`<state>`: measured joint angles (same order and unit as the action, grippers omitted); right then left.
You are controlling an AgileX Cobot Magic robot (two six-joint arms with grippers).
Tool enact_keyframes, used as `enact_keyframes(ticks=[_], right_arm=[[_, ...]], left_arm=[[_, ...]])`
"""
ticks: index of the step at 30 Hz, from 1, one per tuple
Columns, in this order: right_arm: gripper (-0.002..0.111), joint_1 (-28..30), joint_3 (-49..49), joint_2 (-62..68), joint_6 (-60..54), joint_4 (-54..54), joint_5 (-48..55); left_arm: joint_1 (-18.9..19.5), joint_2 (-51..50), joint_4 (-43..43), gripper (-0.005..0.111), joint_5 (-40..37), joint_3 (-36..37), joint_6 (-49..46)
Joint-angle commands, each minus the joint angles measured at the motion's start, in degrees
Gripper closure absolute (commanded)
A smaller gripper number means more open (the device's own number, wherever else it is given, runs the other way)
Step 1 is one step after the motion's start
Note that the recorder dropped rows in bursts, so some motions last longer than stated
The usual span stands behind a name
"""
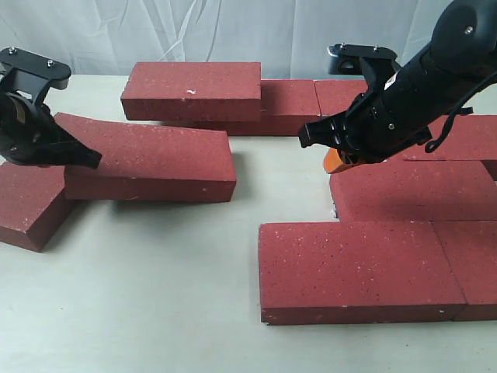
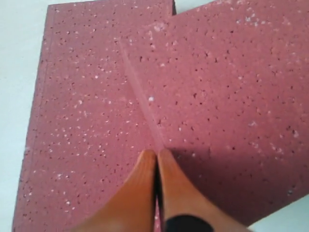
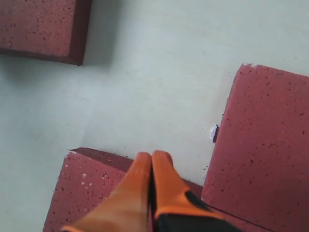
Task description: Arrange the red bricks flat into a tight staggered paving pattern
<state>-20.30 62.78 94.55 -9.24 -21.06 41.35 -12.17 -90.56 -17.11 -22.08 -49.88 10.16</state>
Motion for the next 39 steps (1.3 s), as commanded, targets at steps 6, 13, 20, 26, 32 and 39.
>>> enact_keyframes(ticks=[6,13,20,26,32,39], right_arm=[[0.109,0.3,0.3,0.0,-0.2,0.6,-0.1],[0.109,0.3,0.3,0.0,-0.2,0.6,0.2],[0.109,0.3,0.3,0.0,-0.3,0.6,0.2],[0.109,0.3,0.3,0.0,-0.3,0.7,0.3],[0.109,0.3,0.3,0.0,-0.3,1.5,0.5],[0.109,0.3,0.3,0.0,-0.3,1.5,0.6]], left_arm=[[0.0,-0.1,15.4,0.107,2.9,0.2,-14.0],[0.0,-0.1,17.8,0.107,2.3,0.2,-16.6],[-1.7,-0.3,18.0,0.107,5.6,0.2,-20.0],[-1.7,-3.6,19.1,0.107,8.5,0.2,-23.1],[-1.7,-2.5,17.1,0.107,7.8,-1.1,-23.2],[-1.2,3.0,12.5,0.107,4.6,-3.6,-23.2]])
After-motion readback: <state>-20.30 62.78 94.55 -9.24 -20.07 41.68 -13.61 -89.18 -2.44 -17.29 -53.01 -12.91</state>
